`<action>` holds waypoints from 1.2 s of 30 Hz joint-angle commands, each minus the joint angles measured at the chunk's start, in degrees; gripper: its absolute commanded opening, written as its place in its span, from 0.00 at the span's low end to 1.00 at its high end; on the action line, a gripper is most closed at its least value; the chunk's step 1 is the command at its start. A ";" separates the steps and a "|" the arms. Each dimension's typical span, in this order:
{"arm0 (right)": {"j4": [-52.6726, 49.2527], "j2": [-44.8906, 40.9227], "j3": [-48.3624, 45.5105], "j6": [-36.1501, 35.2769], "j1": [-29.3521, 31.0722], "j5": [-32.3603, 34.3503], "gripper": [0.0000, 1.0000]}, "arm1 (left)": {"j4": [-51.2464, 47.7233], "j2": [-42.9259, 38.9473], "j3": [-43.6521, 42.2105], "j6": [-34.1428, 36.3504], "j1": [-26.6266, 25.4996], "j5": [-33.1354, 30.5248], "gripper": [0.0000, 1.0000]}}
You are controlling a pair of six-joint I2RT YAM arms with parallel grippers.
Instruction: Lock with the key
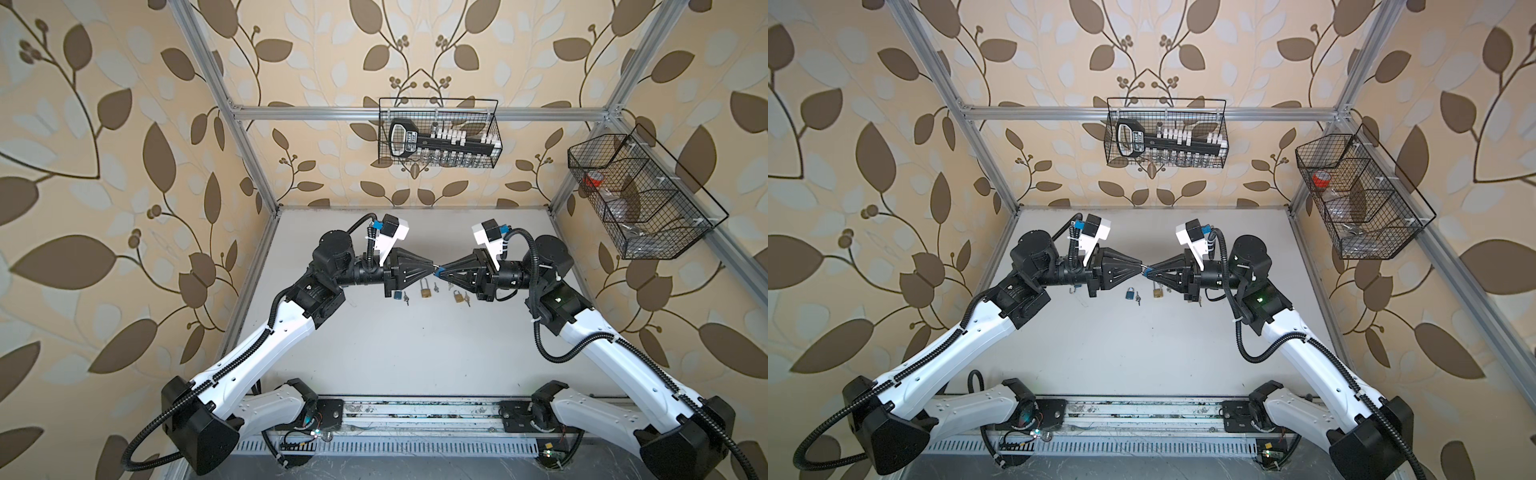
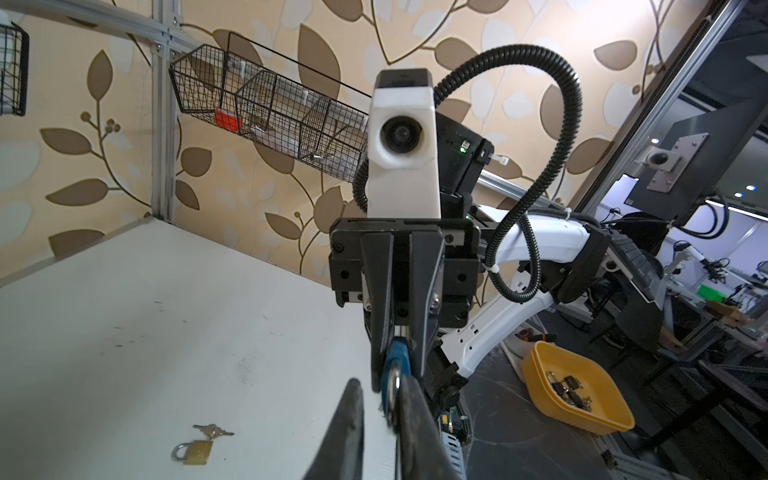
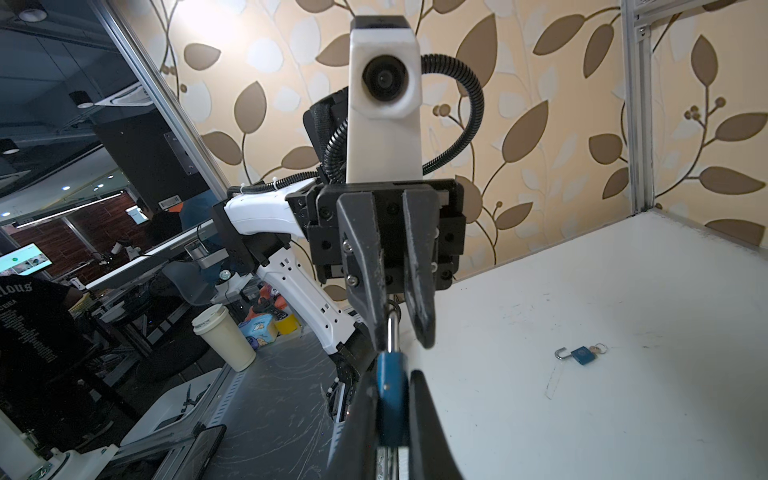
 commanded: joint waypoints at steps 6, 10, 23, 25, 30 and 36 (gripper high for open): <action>1.75 -0.27 0.84 -0.05 0.40 0.83 0.00 | 3.05 -0.85 1.07 -0.61 -0.44 0.84 0.00; -0.30 -1.57 0.20 -1.35 0.28 3.58 0.36 | 1.81 -2.00 1.34 -0.30 0.38 -1.19 0.00; -4.26 -4.90 -2.34 -3.27 -1.29 9.21 0.36 | 0.82 -3.41 1.78 -0.24 1.83 -0.27 0.00; -4.26 -4.62 -2.16 -3.21 -1.34 8.42 0.31 | 0.82 -3.32 1.95 -0.30 1.82 -0.05 0.00; -2.03 -3.66 -1.84 -1.79 -1.35 4.22 0.25 | 0.92 -2.90 2.22 -0.28 1.81 0.39 0.00; -0.66 -3.88 -2.23 -1.21 -1.36 3.37 0.10 | 1.37 -2.90 1.87 -0.40 1.77 0.07 0.00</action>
